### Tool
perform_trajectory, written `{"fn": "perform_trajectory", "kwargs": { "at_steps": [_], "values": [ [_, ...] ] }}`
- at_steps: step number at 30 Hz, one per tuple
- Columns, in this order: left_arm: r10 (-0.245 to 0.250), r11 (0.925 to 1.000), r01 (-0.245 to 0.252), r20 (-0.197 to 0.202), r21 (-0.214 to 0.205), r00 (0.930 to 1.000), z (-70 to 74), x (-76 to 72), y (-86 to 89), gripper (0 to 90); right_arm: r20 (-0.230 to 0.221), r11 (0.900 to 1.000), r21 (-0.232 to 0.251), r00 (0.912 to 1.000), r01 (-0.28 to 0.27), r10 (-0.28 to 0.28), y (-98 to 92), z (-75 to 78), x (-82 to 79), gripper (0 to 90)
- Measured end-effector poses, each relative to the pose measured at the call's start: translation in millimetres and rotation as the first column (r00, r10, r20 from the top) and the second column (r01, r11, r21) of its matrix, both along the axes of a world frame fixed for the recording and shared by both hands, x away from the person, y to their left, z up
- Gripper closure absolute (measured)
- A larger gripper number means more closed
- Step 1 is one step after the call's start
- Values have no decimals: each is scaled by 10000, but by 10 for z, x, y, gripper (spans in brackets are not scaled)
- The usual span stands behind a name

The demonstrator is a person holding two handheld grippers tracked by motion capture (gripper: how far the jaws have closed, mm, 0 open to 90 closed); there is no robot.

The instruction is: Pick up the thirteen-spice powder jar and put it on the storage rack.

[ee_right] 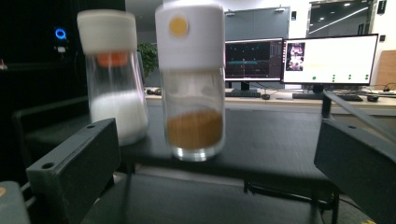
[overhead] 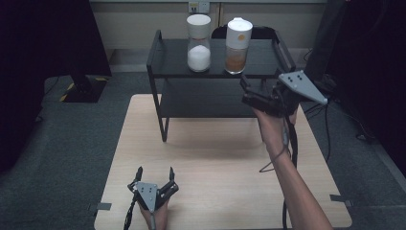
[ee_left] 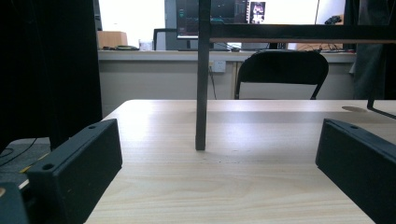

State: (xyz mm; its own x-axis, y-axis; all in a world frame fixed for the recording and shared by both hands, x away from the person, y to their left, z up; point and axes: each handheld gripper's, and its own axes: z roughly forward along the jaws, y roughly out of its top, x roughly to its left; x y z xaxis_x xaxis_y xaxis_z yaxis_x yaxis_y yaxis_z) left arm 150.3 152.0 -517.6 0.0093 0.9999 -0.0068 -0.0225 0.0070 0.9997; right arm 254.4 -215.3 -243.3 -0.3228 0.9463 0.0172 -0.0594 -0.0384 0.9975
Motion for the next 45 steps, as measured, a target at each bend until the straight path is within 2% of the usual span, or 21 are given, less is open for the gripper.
{"fn": "perform_trajectory", "kwargs": {
  "at_steps": [6,9,12,14,19,22,25,30,35,39,43,45],
  "values": [
    [19,10000,-19,-13,13,10000,2,1,-5,0,-164,9999,103,9999,-26,28,-115,-241,-238,0],
    [34,10000,-34,-11,12,10000,2,1,-7,0,-81,10000,-14,10000,-47,47,-147,-355,-332,0],
    [32,10000,-32,-14,13,10000,2,1,-7,0,-28,9999,92,9999,-129,129,-182,-465,-393,0],
    [33,10000,-33,-12,14,10000,2,1,-7,0,44,9997,177,9999,-147,146,-198,-559,-431,0],
    [35,10000,-35,-14,14,10000,2,1,-8,0,106,9999,44,9999,-98,97,-236,-808,-563,0],
    [38,10000,-38,-15,15,10000,2,1,-8,0,281,10000,-53,9996,80,-78,-242,-1000,-669,0],
    [38,10000,-38,-15,15,10000,2,1,-8,0,232,9998,-29,9996,183,-183,-250,-1208,-760,0],
    [40,10000,-40,-15,18,10000,2,1,-9,0,416,9975,-407,9976,578,-561,-204,-1600,-911,0],
    [62,10000,-62,-15,16,10000,2,1,-13,0,329,9949,-451,9955,903,-889,-195,-1942,-1015,0],
    [77,10000,-77,-13,16,10000,2,1,-15,0,198,9915,-661,9936,1119,-1108,-207,-2164,-1072,0],
    [80,10000,-80,-12,14,10000,2,1,-16,0,52,9878,-729,9905,1374,-1374,-210,-2399,-1112,0],
    [79,10000,-79,-11,13,10000,2,1,-15,0,-57,9859,-660,9880,1539,-1546,-218,-2466,-1121,0]
  ]
}}
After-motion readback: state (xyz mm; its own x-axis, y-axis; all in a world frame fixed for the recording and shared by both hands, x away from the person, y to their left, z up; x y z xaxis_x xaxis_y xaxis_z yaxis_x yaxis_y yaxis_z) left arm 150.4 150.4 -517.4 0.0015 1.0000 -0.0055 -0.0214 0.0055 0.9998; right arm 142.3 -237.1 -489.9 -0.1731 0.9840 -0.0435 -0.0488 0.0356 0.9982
